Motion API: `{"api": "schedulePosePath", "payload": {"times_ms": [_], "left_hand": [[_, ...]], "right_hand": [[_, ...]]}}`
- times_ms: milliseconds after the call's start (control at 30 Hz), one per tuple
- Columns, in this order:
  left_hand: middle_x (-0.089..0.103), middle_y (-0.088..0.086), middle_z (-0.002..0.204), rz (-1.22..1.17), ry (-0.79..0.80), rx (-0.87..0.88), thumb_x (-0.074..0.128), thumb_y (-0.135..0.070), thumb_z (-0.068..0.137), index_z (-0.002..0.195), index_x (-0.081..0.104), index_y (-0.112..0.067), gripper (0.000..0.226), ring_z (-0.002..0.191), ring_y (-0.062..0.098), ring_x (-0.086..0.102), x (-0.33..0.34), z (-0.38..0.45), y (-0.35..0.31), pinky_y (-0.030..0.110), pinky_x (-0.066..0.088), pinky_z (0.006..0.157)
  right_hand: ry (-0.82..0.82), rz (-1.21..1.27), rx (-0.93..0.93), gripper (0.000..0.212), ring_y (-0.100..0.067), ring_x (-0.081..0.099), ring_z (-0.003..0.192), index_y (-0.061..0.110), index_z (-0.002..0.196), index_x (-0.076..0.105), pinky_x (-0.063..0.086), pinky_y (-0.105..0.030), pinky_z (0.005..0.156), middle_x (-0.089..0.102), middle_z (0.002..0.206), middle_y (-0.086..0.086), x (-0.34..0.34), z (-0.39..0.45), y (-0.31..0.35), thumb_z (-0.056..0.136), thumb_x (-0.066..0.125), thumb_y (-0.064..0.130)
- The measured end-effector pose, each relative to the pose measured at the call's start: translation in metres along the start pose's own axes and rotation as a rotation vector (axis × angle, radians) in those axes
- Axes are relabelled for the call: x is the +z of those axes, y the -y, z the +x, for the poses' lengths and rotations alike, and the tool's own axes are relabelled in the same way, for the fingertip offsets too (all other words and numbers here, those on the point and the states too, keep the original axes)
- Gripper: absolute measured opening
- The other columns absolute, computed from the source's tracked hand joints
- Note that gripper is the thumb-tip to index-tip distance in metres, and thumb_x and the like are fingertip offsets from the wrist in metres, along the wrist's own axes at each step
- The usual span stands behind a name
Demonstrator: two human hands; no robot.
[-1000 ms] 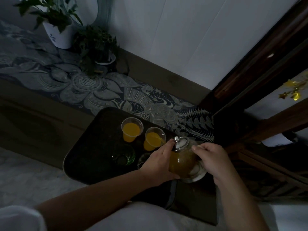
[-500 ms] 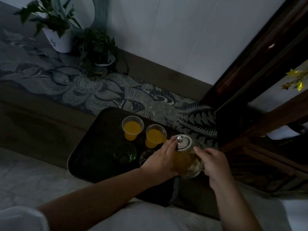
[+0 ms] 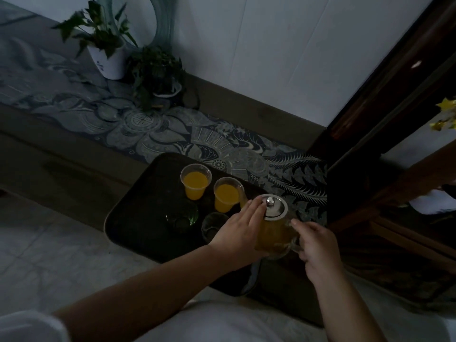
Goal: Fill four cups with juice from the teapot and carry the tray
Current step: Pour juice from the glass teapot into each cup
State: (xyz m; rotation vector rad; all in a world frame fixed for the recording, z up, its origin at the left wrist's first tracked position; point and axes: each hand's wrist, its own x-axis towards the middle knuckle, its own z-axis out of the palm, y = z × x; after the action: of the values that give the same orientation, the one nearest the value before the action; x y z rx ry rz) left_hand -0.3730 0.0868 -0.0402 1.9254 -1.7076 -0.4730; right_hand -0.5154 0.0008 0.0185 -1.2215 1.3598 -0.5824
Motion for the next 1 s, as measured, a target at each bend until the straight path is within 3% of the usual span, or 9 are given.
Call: {"api": "schedulePosePath", "payload": {"times_ms": [200, 500, 633, 733, 833, 1000], "left_hand": [[-0.001, 0.0, 0.164, -0.029, -0.083, -0.098, 0.071, -0.061, 0.074, 0.154, 0.003, -0.015, 0.115, 0.15, 0.018, 0.001, 0.008, -0.006, -0.024, 0.037, 0.013, 0.12], [0.001, 0.002, 0.164, -0.04, -0.153, -0.144, 0.072, -0.062, 0.073, 0.154, 0.005, -0.013, 0.116, 0.149, 0.019, 0.006, 0.015, -0.029, -0.038, 0.036, 0.018, 0.116], [-0.001, 0.002, 0.164, -0.069, -0.115, -0.154, 0.072, -0.062, 0.073, 0.154, 0.005, -0.013, 0.116, 0.15, 0.02, 0.006, 0.018, -0.039, -0.032, 0.039, 0.021, 0.118], [0.0, 0.003, 0.164, -0.083, -0.099, -0.157, 0.074, -0.058, 0.072, 0.154, 0.005, -0.012, 0.116, 0.15, 0.02, 0.006, 0.019, -0.047, -0.026, 0.038, 0.019, 0.119], [0.001, 0.004, 0.164, -0.118, -0.089, -0.151, 0.078, -0.052, 0.072, 0.154, 0.006, -0.01, 0.117, 0.15, 0.02, 0.006, 0.019, -0.056, -0.022, 0.038, 0.019, 0.119], [0.005, 0.005, 0.163, -0.153, -0.102, -0.135, 0.081, -0.048, 0.07, 0.153, 0.009, -0.01, 0.117, 0.149, 0.022, 0.009, 0.022, -0.065, -0.015, 0.036, 0.018, 0.118]], "right_hand": [[0.114, -0.093, -0.1, 0.023, -0.004, 0.041, 0.035, 0.004, 0.072, 0.06, 0.028, -0.018, 0.034, 0.047, 0.044, 0.006, -0.022, 0.002, 0.01, 0.088, 0.071, 0.017], [0.167, -0.176, -0.175, 0.041, -0.005, 0.039, 0.037, 0.016, 0.058, 0.042, 0.032, -0.016, 0.034, 0.042, 0.044, 0.007, -0.031, -0.011, 0.006, 0.086, 0.071, 0.009], [0.146, -0.226, -0.184, 0.041, 0.002, 0.041, 0.032, 0.015, 0.057, 0.042, 0.033, -0.014, 0.033, 0.046, 0.041, 0.012, -0.024, -0.021, -0.001, 0.086, 0.07, 0.008], [0.127, -0.267, -0.19, 0.037, 0.002, 0.04, 0.032, 0.013, 0.06, 0.044, 0.031, -0.014, 0.032, 0.048, 0.049, 0.002, -0.017, -0.029, -0.005, 0.086, 0.071, 0.009], [0.101, -0.29, -0.183, 0.039, 0.003, 0.039, 0.03, 0.015, 0.058, 0.045, 0.03, -0.014, 0.032, 0.046, 0.04, 0.011, -0.01, -0.037, -0.011, 0.087, 0.07, 0.01], [0.057, -0.323, -0.163, 0.035, 0.002, 0.044, 0.031, 0.014, 0.058, 0.05, 0.032, -0.015, 0.032, 0.05, 0.039, 0.009, -0.001, -0.05, -0.014, 0.087, 0.071, 0.011]]}}
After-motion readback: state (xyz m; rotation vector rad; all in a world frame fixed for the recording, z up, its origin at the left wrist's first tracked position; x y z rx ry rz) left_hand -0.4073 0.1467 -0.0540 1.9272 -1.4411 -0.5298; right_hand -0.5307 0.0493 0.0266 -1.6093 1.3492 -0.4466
